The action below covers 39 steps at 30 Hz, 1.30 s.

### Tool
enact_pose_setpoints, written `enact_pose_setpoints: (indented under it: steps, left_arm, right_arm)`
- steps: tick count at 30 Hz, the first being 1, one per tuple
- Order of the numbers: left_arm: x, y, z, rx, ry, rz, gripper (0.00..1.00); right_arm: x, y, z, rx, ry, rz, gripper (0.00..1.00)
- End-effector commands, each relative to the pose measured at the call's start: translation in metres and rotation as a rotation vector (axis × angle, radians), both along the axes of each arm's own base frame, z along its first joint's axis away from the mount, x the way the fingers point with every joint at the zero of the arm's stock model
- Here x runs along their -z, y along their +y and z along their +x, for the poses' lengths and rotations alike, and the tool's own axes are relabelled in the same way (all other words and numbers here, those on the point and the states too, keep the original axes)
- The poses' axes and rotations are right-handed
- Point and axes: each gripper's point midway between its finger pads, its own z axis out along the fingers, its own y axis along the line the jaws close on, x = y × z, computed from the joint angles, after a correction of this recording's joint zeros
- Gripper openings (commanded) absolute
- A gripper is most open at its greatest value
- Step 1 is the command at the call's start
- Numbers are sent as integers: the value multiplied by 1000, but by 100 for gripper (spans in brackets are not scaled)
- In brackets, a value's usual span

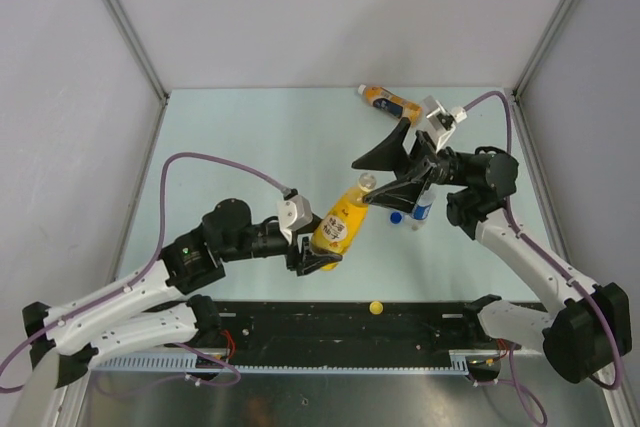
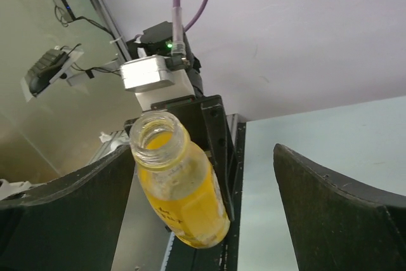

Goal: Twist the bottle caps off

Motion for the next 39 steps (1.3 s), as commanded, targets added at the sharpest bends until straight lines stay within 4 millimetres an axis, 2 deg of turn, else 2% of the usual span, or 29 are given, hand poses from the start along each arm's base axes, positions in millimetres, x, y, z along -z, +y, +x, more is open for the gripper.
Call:
enact_pose_setpoints:
  steps: [1, 4, 7, 9, 11, 12, 13, 16, 18, 20, 22, 23, 24, 28, 34, 39]
  left_arm:
    - [-9, -4, 0, 26, -32, -28, 0]
    - [-6, -5, 0, 25, -25, -20, 0]
    - [-5, -5, 1, 26, -26, -17, 0]
    - [-5, -5, 1, 22, -28, -16, 0]
    - [-3, -5, 2, 17, -26, -14, 0]
    - [-3, -4, 3, 13, -27, -14, 0]
    - [-4, -4, 3, 9, -26, -15, 0]
    - [-4, -3, 5, -5, -25, -17, 8]
    - [-4, -2, 6, -12, -27, -17, 20]
    - [-5, -2, 7, -19, -29, -18, 45]
    - [-6, -1, 9, -32, -31, -19, 77]
    - [-6, -1, 10, -37, -31, -19, 88]
    - [-7, -1, 11, -42, -33, -22, 94]
    - [-10, 1, 13, -60, -38, -27, 99]
    - [-16, 12, 27, -165, -58, -42, 99]
    - [-29, 26, 35, -245, -85, -76, 99]
  right_arm:
    - [-18, 4, -20, -48, -65, 62, 92]
    - [-18, 9, -25, -64, -73, 60, 86]
    - [-15, 11, -26, -65, -75, 48, 72]
    - [-15, 11, -26, -66, -77, 43, 49]
    - [-15, 11, -29, -69, -86, 42, 17]
    - [-15, 11, -29, -69, -91, 42, 9]
    - [-15, 10, -30, -65, -97, 41, 4]
    - [-14, 11, -28, -43, -107, 32, 1]
    - [-11, 11, -27, -33, -108, 22, 0]
    - [-8, 11, -26, -23, -107, 11, 0]
    - [-6, 11, -25, -10, -109, -1, 0]
    - [-4, 11, -24, -3, -111, -7, 0]
    - [-2, 12, -22, 4, -110, -16, 0]
    - [10, 13, -17, 39, -110, -61, 0]
    - [33, 13, -1, 129, -114, -136, 0]
    - [60, 15, 14, 223, -116, -226, 0]
